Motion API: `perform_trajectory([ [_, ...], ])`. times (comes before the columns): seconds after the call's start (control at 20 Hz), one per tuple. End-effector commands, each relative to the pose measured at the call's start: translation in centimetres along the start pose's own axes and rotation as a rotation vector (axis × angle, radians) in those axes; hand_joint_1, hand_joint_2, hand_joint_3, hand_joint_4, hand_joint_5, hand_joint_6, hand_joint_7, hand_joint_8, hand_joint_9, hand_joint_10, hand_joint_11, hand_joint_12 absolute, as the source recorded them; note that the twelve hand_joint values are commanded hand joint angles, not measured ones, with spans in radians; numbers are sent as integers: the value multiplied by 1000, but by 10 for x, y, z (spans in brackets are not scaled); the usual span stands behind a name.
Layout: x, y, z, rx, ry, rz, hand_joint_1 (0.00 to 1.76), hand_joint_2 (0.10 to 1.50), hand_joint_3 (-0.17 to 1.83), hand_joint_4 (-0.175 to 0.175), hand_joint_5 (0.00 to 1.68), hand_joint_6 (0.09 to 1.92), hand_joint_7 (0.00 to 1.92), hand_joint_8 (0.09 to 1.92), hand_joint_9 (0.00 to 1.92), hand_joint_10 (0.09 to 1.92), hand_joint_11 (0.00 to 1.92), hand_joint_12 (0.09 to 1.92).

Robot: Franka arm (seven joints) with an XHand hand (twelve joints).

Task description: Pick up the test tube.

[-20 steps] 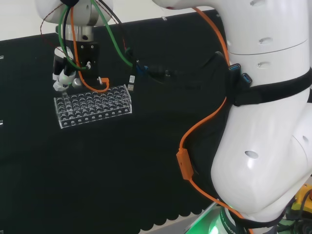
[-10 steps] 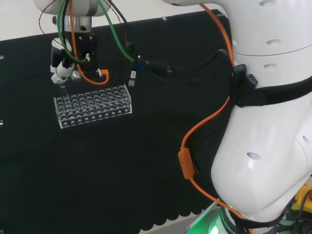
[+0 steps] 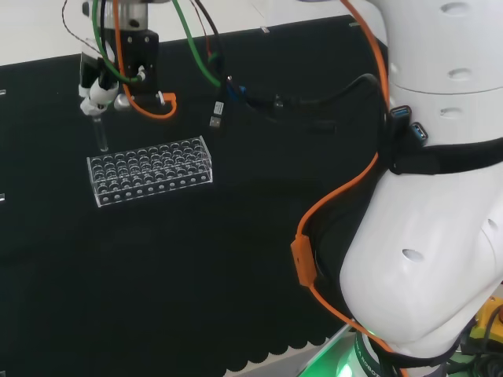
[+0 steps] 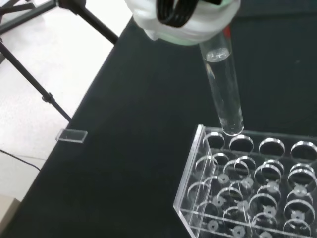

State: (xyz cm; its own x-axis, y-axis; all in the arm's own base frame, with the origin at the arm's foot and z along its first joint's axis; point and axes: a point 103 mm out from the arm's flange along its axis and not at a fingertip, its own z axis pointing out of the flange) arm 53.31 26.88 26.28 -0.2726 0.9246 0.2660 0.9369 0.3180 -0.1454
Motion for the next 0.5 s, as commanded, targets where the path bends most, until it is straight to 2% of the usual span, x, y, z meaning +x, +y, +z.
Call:
perform_trajectory([
  [0.05, 2, -15, -36, -28, -2, 4, 1422, 956, -23, -175, 1339, 363, 1477, 411, 1368, 120, 585, 1321],
  [0.25, 5, -29, -57, -51, 0, -3, 1423, 956, -24, -175, 1341, 359, 1478, 408, 1372, 114, 585, 1321],
  [0.5, 8, -37, -71, -63, -5, -6, 1423, 960, -37, -175, 1351, 339, 1485, 393, 1392, 87, 586, 1320],
])
